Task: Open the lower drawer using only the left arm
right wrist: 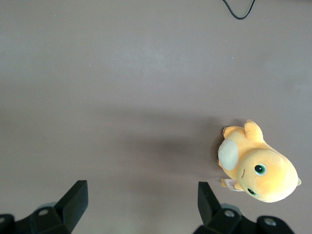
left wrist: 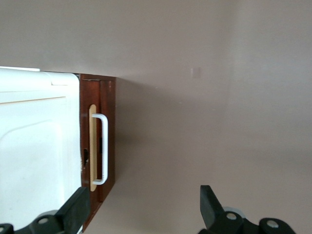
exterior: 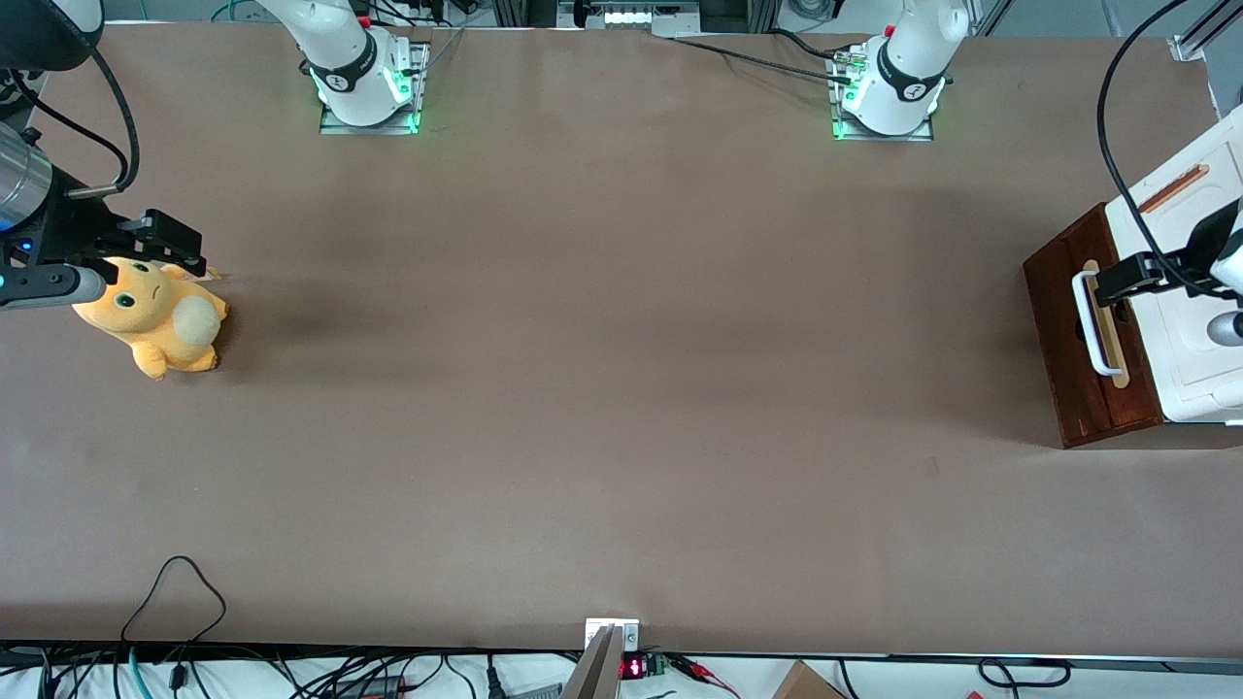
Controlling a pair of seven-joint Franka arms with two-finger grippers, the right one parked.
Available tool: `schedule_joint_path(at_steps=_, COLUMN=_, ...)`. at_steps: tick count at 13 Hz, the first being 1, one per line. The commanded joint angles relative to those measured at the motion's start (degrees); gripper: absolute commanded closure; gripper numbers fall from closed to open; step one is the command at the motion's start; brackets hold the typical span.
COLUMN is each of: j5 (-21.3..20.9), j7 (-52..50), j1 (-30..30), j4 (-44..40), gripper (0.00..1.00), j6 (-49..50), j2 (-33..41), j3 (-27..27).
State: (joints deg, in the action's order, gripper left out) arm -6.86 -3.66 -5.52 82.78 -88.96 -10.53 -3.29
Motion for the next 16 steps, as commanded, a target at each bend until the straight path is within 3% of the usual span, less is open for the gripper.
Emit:
schedule_joint_path(at_steps=1, j5=-1.8, j7=-0.8, j1=0.0, j4=0.0, gripper=0.0, j6=3.1, j2=-1.4, j3=-0.1)
schedule_joint_path(at_steps=3, j5=-3.0, j7=-0.7, j1=-0.4, j4=0.5, gripper=0.0, j6=4.9, j2=-2.4, j3=-0.1)
schedule_joint_path(at_steps=8, j5=-14.5, j7=-2.6, j1=4.8, j4=2.8, gripper=0.0, j6=6.3, j2=-6.9, j3=-0.5)
schedule_joint_path(at_steps=13, j5=-22.3, j7=-4.7, j1=6.3, j4=6.3, gripper=0.0, j6=5.5, j2=-10.9, j3=-0.8)
schedule_joint_path(at_steps=16, j5=-35.4, j7=-10.5, j1=10.2, j4=14.0, gripper=0.0, j6=4.3, j2=-12.5, j3=-1.0)
